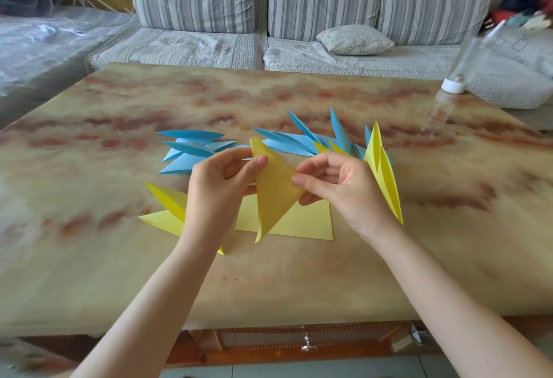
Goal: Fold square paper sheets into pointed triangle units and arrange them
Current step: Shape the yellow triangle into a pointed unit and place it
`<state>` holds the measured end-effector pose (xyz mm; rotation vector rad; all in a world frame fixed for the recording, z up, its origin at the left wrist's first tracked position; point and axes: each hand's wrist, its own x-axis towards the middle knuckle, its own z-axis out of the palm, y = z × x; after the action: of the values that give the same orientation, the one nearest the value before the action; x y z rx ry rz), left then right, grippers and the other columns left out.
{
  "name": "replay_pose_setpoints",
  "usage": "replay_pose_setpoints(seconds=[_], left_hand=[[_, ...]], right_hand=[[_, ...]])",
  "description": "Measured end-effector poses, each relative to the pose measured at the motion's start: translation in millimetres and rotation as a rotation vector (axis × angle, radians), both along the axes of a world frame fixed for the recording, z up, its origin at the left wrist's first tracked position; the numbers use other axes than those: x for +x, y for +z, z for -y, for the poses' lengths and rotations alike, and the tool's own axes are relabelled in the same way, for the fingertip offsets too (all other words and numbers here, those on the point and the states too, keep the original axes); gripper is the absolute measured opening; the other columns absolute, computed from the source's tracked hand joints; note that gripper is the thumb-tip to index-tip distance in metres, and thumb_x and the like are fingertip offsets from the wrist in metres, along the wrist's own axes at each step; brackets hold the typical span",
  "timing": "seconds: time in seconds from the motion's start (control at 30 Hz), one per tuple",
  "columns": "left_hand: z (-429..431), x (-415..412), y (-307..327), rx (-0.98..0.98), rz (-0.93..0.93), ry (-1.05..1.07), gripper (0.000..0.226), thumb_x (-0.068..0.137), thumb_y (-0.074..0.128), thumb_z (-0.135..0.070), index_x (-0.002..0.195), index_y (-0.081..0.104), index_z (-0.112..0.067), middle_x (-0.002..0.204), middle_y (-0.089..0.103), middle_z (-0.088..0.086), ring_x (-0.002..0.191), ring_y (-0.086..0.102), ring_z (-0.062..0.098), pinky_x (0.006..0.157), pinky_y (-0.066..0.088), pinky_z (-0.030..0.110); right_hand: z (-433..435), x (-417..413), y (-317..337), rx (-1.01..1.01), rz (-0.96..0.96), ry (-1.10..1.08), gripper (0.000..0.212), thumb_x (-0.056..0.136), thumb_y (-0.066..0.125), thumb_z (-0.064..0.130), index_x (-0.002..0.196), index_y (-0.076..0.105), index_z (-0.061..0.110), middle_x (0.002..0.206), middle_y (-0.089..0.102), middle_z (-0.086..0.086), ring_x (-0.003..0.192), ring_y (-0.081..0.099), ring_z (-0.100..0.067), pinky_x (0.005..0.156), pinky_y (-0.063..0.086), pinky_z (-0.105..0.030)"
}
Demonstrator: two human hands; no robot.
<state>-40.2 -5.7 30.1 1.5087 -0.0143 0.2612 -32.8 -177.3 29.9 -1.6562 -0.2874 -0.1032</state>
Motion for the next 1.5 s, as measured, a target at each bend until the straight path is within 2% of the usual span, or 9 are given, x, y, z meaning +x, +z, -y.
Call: replay_pose_setpoints(seconds=[0.13, 0.23, 0.43, 0.53, 0.77, 1.17, 1.27, 1.33, 1.5], left_hand=[[0, -1, 3, -0.034, -0.014, -0.002, 0.011, 0.085, 0.068, -0.008, 0.083, 0.068, -0.019, 0.068, 0.073, -0.009, 0.066, 0.071, 0.008, 0.055, 0.052, 0.016], [-1, -2, 3, -0.04, -0.026, -0.01, 0.007, 0.085, 0.068, -0.01, 0.091, 0.07, -0.013, 0.068, 0.073, -0.008, 0.067, 0.071, 0.008, 0.055, 0.053, 0.016], [2, -3, 4, -0.146, -0.026, -0.033, 0.02, 0.088, 0.064, -0.012, 0.107, 0.069, -0.01, 0.085, 0.075, -0.002, 0.078, 0.072, 0.012, 0.061, 0.054, 0.018], [3, -4, 5, -0.181, -0.029, -0.029, 0.015, 0.088, 0.063, -0.009, 0.102, 0.07, -0.007, 0.079, 0.075, -0.004, 0.074, 0.072, 0.01, 0.061, 0.055, 0.019], [3, -5, 5, -0.213, -0.045, 0.013, 0.009, 0.086, 0.066, -0.009, 0.086, 0.071, -0.016, 0.073, 0.074, -0.004, 0.07, 0.071, 0.009, 0.061, 0.056, 0.019], [5, -6, 5, -0.231, -0.039, 0.066, 0.011, 0.087, 0.066, -0.012, 0.094, 0.072, -0.006, 0.078, 0.075, 0.004, 0.072, 0.072, 0.014, 0.063, 0.058, 0.023], [5, -7, 6, -0.312, -0.019, 0.113, 0.013, 0.088, 0.065, -0.012, 0.097, 0.071, -0.004, 0.078, 0.075, 0.001, 0.071, 0.07, 0.011, 0.064, 0.057, 0.021], [5, -7, 7, -0.362, -0.008, 0.14, 0.009, 0.088, 0.064, -0.011, 0.092, 0.07, -0.006, 0.076, 0.074, 0.0, 0.07, 0.069, 0.01, 0.066, 0.057, 0.021], [9, -9, 4, -0.458, -0.052, 0.103, 0.014, 0.09, 0.062, -0.015, 0.099, 0.068, -0.006, 0.087, 0.075, 0.0, 0.075, 0.069, 0.011, 0.073, 0.057, 0.023]], right_hand=[[-1, 0, -3, -0.019, -0.008, -0.013, 0.01, 0.079, 0.073, 0.003, 0.086, 0.069, 0.009, 0.07, 0.069, -0.008, 0.054, 0.065, -0.021, 0.061, 0.058, -0.029], [0, 0, -3, -0.045, 0.008, -0.025, 0.01, 0.08, 0.073, 0.003, 0.081, 0.07, 0.013, 0.069, 0.07, -0.006, 0.053, 0.065, -0.02, 0.061, 0.057, -0.028], [0, -1, -1, -0.035, 0.003, 0.001, 0.013, 0.08, 0.071, -0.001, 0.079, 0.069, 0.012, 0.067, 0.069, -0.003, 0.052, 0.064, -0.018, 0.058, 0.055, -0.023], [0, 0, -2, -0.037, 0.007, 0.015, 0.013, 0.08, 0.071, -0.001, 0.079, 0.069, 0.012, 0.067, 0.069, -0.001, 0.053, 0.064, -0.018, 0.059, 0.055, -0.024], [-1, -2, 1, -0.037, 0.011, 0.029, 0.012, 0.082, 0.068, -0.004, 0.082, 0.069, 0.008, 0.07, 0.067, -0.006, 0.055, 0.064, -0.015, 0.06, 0.055, -0.023], [-2, -4, -1, -0.047, -0.018, -0.019, 0.005, 0.08, 0.074, 0.01, 0.083, 0.071, 0.013, 0.068, 0.068, 0.001, 0.058, 0.065, -0.017, 0.063, 0.056, -0.025], [-6, -6, -1, 0.049, -0.133, -0.029, 0.032, 0.069, 0.074, 0.032, 0.093, 0.07, 0.012, 0.076, 0.071, 0.0, 0.068, 0.068, -0.017, 0.073, 0.058, -0.036], [-9, -7, -2, 0.122, -0.227, -0.004, 0.041, 0.064, 0.073, 0.035, 0.096, 0.069, 0.01, 0.082, 0.072, 0.001, 0.077, 0.069, -0.016, 0.08, 0.057, -0.038], [-15, -6, -2, 0.312, -0.286, -0.024, 0.021, 0.068, 0.076, 0.016, 0.088, 0.071, 0.008, 0.09, 0.07, -0.008, 0.084, 0.066, -0.019, 0.074, 0.057, -0.026]])
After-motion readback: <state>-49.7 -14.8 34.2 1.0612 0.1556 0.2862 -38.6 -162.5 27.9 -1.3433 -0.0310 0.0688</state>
